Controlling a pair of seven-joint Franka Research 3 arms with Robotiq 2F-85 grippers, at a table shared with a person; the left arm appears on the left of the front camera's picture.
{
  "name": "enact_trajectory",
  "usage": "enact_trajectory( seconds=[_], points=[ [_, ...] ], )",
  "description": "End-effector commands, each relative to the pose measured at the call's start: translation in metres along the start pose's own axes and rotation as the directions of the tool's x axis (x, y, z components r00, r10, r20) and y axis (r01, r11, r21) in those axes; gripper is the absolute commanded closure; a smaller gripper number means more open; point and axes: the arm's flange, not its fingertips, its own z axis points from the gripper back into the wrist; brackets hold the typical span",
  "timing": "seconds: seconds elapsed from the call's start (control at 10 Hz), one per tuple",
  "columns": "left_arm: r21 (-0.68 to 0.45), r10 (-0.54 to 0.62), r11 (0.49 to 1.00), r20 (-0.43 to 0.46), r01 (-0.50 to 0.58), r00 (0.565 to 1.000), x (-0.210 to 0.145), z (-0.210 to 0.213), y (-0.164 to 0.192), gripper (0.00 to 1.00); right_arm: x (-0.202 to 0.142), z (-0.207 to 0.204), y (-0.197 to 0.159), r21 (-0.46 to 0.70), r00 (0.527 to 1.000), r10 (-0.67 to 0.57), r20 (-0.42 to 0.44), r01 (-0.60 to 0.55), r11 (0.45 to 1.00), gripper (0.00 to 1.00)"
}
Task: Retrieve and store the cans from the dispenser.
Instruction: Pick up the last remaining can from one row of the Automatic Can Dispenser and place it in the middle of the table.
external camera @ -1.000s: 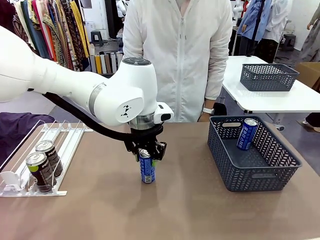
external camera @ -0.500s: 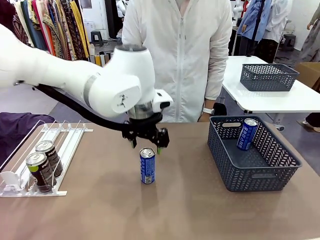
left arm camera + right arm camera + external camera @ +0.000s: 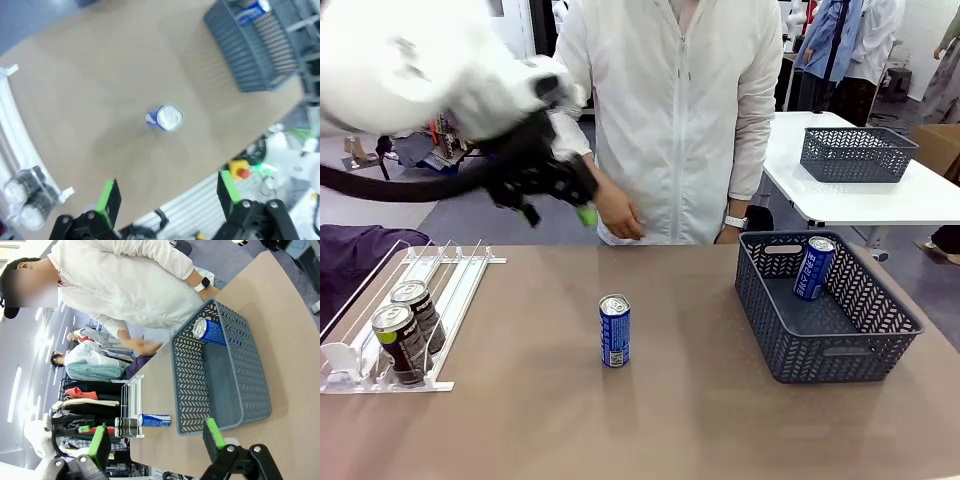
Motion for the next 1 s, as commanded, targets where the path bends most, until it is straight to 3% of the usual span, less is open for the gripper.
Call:
enact_trajectory(
  seconds=[0.0,0.1,0.2,0.3,0.4,0.6,0.8,0.9],
  points=[
    [-0.121,0.115,0.987,0.035,-0.11,0.993,-0.033,0.042,0.085,0.0,0.003,-0.001,0.001,0.029,1.0,0.017,0.019,-0.017,0.999,0.0],
    [-0.199,0.176,0.967,0.06,-0.161,0.983,-0.051,0.067,0.125,0.0,0.003,-0.001,0.001,0.029,1.0,0.017,0.019,-0.017,0.999,0.0],
    [-0.315,0.288,0.917,0.094,-0.246,0.953,-0.079,0.096,0.183,0.0,0.003,-0.001,0.001,0.029,1.0,0.017,0.019,-0.017,0.999,0.0],
    [-0.383,0.356,0.876,0.108,-0.291,0.928,-0.101,0.108,0.22,0.0,0.003,-0.001,0.001,0.029,1.0,0.017,0.019,-0.017,0.999,0.0],
    [-0.463,0.416,0.823,0.093,-0.331,0.905,-0.123,0.114,0.261,0.0,0.003,-0.001,0.001,0.029,1.0,0.017,0.019,-0.017,0.999,0.0],
    [-0.582,0.597,0.673,0.061,-0.457,0.8,-0.168,0.111,0.339,0.0,0.003,-0.001,0.001,0.029,1.0,0.017,0.019,-0.017,0.999,0.0],
    [-0.659,0.671,0.573,0.034,-0.488,0.741,-0.201,0.099,0.377,0.0,0.003,-0.001,0.001,0.029,1.0,0.017,0.019,-0.017,0.999,0.0],
    [-0.631,0.659,0.588,0.012,-0.506,0.752,-0.206,0.091,0.383,0.0,0.003,-0.001,0.001,0.029,1.0,0.017,0.019,-0.017,0.999,0.0]
  ],
)
